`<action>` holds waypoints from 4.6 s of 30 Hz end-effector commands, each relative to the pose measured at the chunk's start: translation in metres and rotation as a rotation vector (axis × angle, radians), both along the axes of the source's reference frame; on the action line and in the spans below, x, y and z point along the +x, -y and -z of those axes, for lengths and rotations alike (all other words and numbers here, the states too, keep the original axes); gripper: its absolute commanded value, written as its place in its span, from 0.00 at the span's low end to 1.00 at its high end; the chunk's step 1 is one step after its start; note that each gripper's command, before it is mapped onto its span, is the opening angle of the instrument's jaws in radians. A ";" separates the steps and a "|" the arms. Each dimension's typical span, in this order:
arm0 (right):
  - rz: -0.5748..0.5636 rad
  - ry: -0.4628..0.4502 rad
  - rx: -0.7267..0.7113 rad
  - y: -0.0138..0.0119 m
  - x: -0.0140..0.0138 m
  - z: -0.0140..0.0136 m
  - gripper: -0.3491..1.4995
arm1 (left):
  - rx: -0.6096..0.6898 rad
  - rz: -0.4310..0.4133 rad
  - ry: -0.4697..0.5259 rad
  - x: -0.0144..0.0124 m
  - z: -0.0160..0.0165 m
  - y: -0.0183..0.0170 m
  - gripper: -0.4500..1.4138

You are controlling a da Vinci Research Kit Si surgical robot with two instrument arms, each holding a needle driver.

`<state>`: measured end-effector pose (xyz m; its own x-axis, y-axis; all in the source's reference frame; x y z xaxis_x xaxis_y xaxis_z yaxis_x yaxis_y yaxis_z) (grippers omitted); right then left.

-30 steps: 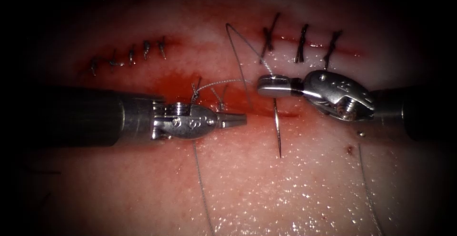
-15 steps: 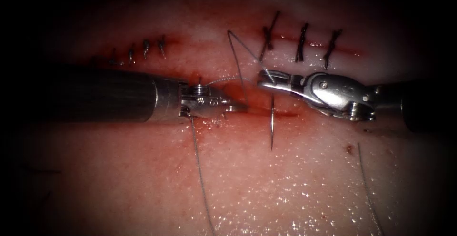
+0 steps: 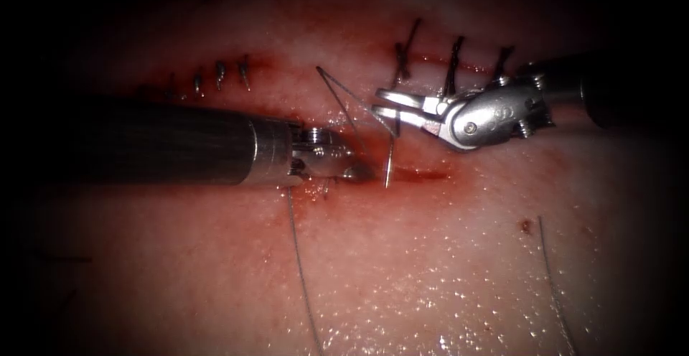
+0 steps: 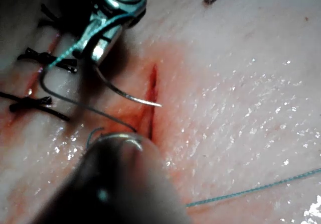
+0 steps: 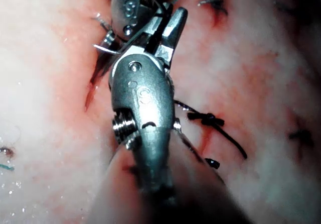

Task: Wound Closure

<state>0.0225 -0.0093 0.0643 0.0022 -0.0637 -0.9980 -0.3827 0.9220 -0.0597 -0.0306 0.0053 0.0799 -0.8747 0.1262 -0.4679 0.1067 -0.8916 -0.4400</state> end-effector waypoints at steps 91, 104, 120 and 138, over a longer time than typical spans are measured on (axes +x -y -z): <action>-0.226 0.106 0.251 0.0027 0.0022 -0.0056 0.00 | -0.107 0.344 0.171 0.0015 0.0054 0.0087 0.26; -0.200 0.033 0.439 0.0017 0.0016 -0.0063 0.00 | -0.113 0.328 0.161 0.0016 0.0041 0.0103 0.26; -0.232 0.016 0.634 0.0006 0.0013 -0.0078 0.00 | -0.110 0.318 0.153 0.0018 0.0040 0.0105 0.26; -0.185 -0.134 1.151 0.0010 0.0019 -0.0091 0.00 | -0.112 0.309 0.158 0.0027 0.0038 0.0103 0.26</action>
